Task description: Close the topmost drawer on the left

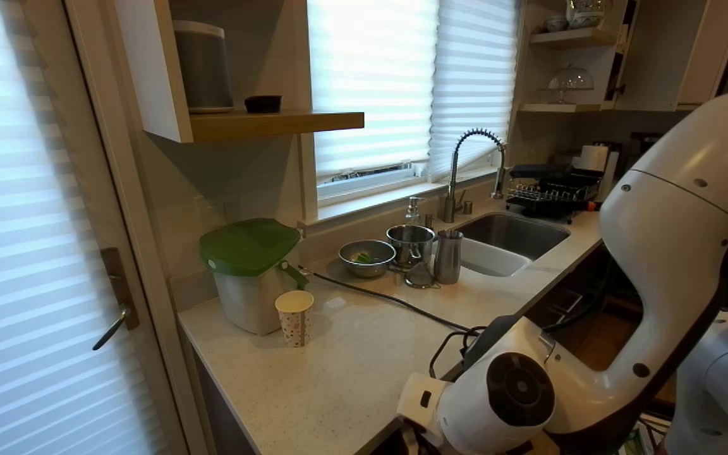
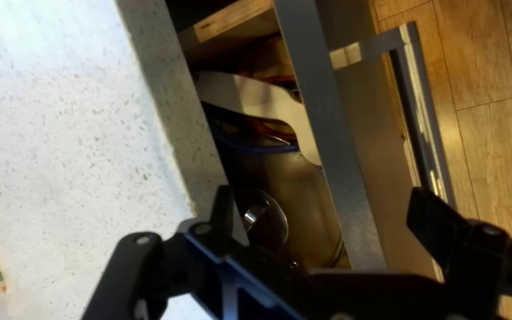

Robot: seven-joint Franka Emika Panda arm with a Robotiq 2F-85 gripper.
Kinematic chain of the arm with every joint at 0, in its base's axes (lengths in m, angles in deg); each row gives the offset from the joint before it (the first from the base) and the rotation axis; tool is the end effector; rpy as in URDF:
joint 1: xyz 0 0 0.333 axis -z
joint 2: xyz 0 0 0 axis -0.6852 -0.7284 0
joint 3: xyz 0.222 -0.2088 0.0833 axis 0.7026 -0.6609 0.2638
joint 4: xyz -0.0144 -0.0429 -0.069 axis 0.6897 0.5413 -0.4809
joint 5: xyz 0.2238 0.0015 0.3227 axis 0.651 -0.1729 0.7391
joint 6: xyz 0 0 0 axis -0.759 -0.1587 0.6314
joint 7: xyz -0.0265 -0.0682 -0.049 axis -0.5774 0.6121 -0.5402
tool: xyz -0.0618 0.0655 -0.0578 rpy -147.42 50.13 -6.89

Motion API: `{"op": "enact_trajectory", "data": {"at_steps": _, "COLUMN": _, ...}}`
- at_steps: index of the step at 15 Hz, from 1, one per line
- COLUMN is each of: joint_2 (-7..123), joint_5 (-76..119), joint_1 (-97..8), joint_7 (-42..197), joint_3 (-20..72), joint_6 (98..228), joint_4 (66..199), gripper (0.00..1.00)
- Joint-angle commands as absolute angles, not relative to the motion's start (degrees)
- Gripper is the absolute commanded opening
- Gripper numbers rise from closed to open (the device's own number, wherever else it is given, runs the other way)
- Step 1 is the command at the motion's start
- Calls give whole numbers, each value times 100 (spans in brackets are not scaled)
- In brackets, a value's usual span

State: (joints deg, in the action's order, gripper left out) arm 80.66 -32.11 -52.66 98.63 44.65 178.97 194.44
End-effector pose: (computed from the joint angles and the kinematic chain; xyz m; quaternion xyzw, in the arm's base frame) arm 0.3601 0.1811 0.2603 0.8849 0.3936 0.1141 0.2215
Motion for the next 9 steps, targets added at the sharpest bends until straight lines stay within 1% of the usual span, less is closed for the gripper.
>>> {"op": "enact_trajectory", "data": {"at_steps": 1, "joint_2": 7904, "joint_5": -3469, "joint_1": -5272, "joint_7": 9926, "joint_3": 4536, "joint_6": 17705, "joint_4": 19378, "gripper": 100}}
{"op": "enact_trajectory", "data": {"at_steps": 9, "joint_2": 7876, "joint_5": -4748, "joint_1": -5214, "joint_7": 10574, "joint_3": 4540, "joint_6": 17328, "joint_4": 19313, "gripper": 100}}
